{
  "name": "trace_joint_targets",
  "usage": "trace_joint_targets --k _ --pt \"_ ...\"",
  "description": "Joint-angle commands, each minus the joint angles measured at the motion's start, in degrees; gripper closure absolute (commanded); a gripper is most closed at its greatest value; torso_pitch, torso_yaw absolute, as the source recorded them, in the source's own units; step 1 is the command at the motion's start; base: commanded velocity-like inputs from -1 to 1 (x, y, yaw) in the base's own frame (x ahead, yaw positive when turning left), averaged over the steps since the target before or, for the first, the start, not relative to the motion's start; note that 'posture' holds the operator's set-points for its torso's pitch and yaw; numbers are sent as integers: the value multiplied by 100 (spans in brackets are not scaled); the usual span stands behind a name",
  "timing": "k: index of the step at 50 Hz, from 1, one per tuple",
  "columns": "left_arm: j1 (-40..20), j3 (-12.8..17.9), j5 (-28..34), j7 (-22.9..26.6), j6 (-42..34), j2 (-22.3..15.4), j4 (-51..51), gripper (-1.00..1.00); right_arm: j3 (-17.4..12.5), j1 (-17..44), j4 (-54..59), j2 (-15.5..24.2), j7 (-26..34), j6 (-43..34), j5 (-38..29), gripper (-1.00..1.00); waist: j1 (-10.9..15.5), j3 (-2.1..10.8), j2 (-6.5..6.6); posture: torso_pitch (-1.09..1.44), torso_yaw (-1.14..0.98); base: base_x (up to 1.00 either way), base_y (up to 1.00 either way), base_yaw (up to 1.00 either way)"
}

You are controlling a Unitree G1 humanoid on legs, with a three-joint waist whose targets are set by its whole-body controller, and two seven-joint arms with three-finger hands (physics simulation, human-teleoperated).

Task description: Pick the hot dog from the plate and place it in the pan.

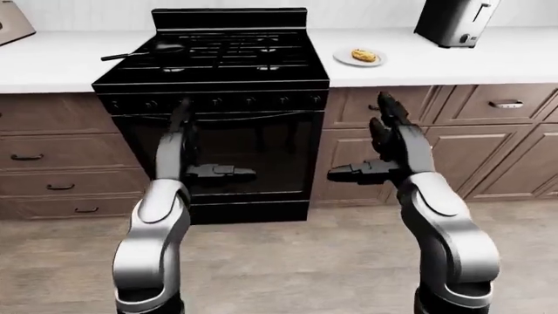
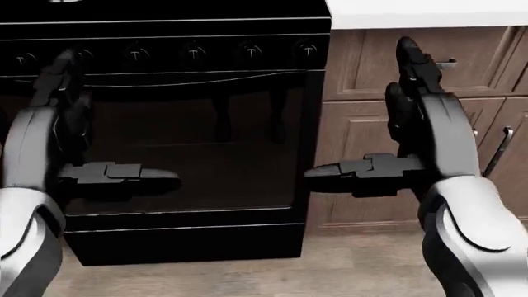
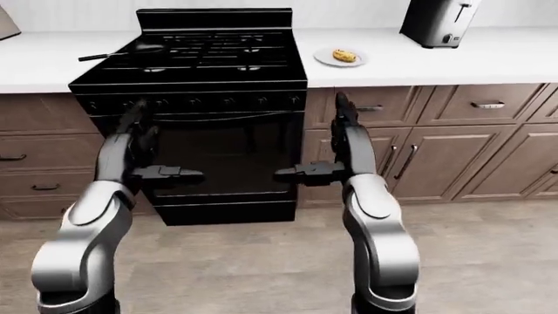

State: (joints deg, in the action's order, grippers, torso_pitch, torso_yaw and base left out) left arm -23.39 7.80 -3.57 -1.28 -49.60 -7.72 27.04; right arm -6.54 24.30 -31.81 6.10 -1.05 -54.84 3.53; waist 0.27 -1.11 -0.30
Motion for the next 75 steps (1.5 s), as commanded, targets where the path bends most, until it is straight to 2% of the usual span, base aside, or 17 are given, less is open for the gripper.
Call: trace_joint_targets --k 1,8,13,21,34,35,45,52,54,57,60,63,64,66,69,72,75 --pt "-445 99 -93 -56 -332 -117 279 -100 -71 492 -255 113 -22 -490 170 -100 6 125 11 0 0 0 0 0" --pt "-1326 234 -342 -245 -999 -406 226 -100 -295 1583 -324 509 -118 -1497 396 -100 15 61 13 0 0 0 0 0" --pt "-1726 230 -421 -312 -1388 -569 263 -100 -404 1851 -350 655 -196 -1585 537 -100 20 25 11 0 0 0 0 0" --pt "-1978 242 -407 -241 -1601 -741 285 -100 -523 2708 -148 1018 -157 -2190 703 -100 18 -45 19 0 0 3 0 0" --pt "-2353 378 -608 -368 -1842 -878 207 -100 -622 2865 -185 1183 -263 -2429 982 -100 24 -47 10 0 0 3 0 0" --pt "-2350 378 -618 -379 -1850 -879 219 -100 -628 2866 -197 1179 -272 -2444 993 -100 11 102 34 0 0 5 0 0" --pt "-2281 317 -651 -459 -1787 -845 208 -100 -633 2789 -134 1236 -292 -2333 1056 -100 -18 22 26 0 0 9 0 0" --pt "-2280 346 -673 -457 -1797 -876 220 -100 -627 2834 -136 1251 -322 -2379 1086 -100 -40 -10 211 0 0 10 0 0" --pt "-2303 378 -698 -476 -1838 -865 235 -100 -617 2837 -141 1247 -327 -2394 1096 -100 -37 38 199 0 0 11 0 0" --pt "-2337 373 -711 -476 -1844 -897 216 -100 -622 2879 -74 1292 -309 -2377 1100 -100 0 12 204 0 0 10 0 0" --pt "-2334 375 -729 -488 -1792 -884 171 -100 -606 2961 -47 1320 -308 -2421 1101 -100 30 25 79 0 0 10 0 0" --pt "-2329 369 -752 -499 -1789 -885 166 -100 -588 2981 -47 1328 -315 -2420 1083 -100 68 5 -265 0 0 10 0 0" --pt "-2324 363 -755 -502 -1792 -887 172 -100 -581 2979 -43 1325 -316 -2412 1078 -100 43 8 -175 0 0 10 0 0" --pt "-2271 380 -775 -509 -1773 -870 196 -100 -573 2919 -42 1303 -313 -2365 1066 -100 36 -39 -300 0 0 10 0 0" --pt "-2305 366 -795 -545 -1838 -860 220 -100 -576 2958 -4 1317 -293 -2392 1060 -100 -4 -14 -202 0 0 10 0 0" --pt "-2325 358 -809 -545 -1844 -881 227 -100 -603 2996 -41 1327 -281 -2452 1066 -100 1 -88 -51 0 0 10 0 0" --pt "-2325 362 -814 -557 -1847 -885 218 -100 -601 2982 -54 1336 -270 -2463 1065 -100 -33 -78 185 0 0 11 0 0"
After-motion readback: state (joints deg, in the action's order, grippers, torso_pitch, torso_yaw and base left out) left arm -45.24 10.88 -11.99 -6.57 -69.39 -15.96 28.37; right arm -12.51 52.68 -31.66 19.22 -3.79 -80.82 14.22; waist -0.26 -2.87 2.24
